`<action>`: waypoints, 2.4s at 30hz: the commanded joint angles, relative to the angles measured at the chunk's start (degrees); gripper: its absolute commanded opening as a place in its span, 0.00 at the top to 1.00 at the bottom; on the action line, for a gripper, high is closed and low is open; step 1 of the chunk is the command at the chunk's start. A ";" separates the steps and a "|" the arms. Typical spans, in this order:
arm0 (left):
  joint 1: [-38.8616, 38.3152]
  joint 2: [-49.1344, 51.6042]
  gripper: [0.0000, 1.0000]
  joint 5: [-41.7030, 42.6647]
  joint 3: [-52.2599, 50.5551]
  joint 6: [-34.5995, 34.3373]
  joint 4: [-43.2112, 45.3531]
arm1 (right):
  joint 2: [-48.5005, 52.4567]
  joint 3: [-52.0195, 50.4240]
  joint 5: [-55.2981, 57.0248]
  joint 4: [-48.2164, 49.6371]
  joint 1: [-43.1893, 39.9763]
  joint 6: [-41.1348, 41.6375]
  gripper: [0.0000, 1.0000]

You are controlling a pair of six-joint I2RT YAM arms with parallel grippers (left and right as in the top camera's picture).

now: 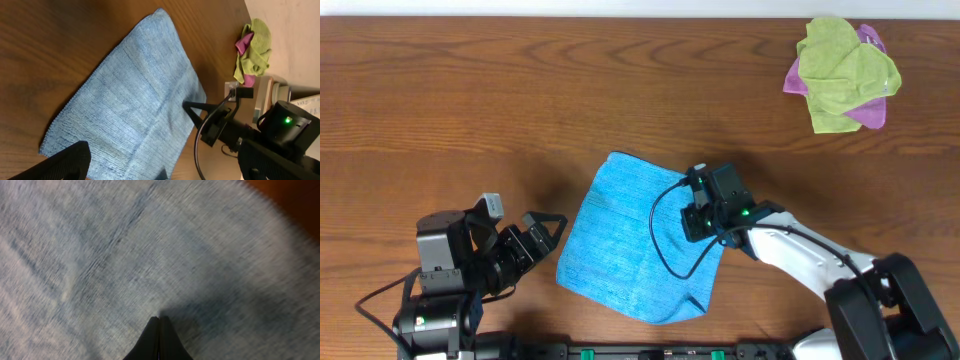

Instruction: Fold the cloth

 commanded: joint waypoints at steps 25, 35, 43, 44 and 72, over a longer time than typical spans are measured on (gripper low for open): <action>0.11 -0.15 0.05 -1.99 -0.13 -2.56 3.08 | 24.06 24.06 3.72 5.03 -4.55 -1.42 0.99; 0.09 1.42 0.05 -3.13 -0.13 -6.03 3.06 | 21.79 31.06 0.17 -10.16 -7.19 -1.60 0.99; 0.09 1.40 0.05 0.11 -0.11 -9.01 4.61 | 6.58 31.85 -3.10 -16.06 -7.19 0.39 0.40; 0.09 1.40 0.05 0.35 -0.11 -9.01 4.55 | 3.98 31.85 -3.08 -17.66 -7.19 0.39 0.37; 0.02 -3.19 0.05 3.45 -16.94 -6.23 -1.16 | -26.45 0.96 -19.58 -36.15 -28.15 2.62 0.31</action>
